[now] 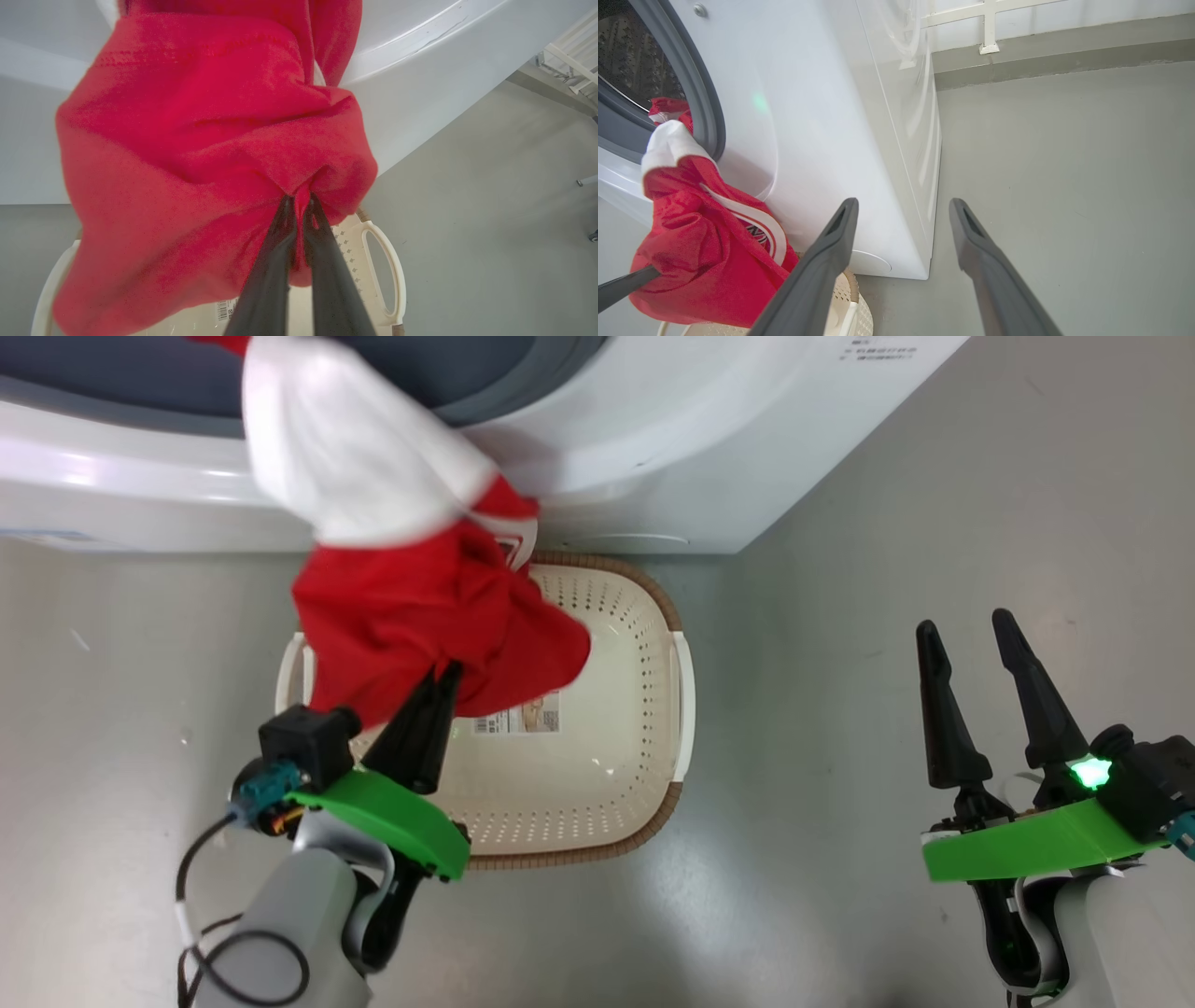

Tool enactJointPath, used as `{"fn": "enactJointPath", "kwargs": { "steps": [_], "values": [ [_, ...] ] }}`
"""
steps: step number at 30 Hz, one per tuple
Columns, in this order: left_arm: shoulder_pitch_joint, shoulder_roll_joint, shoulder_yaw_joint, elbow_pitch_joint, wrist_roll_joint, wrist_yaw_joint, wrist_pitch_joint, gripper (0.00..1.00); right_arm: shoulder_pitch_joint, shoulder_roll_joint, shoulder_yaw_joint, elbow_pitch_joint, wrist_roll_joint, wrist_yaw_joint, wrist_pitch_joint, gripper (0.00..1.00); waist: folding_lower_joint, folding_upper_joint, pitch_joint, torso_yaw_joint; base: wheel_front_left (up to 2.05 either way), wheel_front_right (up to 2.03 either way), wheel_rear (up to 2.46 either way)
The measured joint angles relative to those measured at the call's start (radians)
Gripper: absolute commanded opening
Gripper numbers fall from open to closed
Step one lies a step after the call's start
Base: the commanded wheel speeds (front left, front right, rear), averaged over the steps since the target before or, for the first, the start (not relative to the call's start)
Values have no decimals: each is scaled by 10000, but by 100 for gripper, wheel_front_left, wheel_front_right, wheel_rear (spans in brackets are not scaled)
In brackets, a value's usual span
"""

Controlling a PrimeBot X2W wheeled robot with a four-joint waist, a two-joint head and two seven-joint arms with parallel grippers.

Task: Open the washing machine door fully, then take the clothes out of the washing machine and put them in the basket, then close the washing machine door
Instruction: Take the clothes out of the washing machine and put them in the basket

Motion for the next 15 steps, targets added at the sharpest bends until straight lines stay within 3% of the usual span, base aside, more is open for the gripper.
{"fn": "enactJointPath", "kwargs": {
  "steps": [15],
  "values": [
    [-1593,182,-805,2729,-242,0,2,0,-352,-2,194,-146,63,0,0,100,0,0,832,-317,0,0,0]
  ]
}}
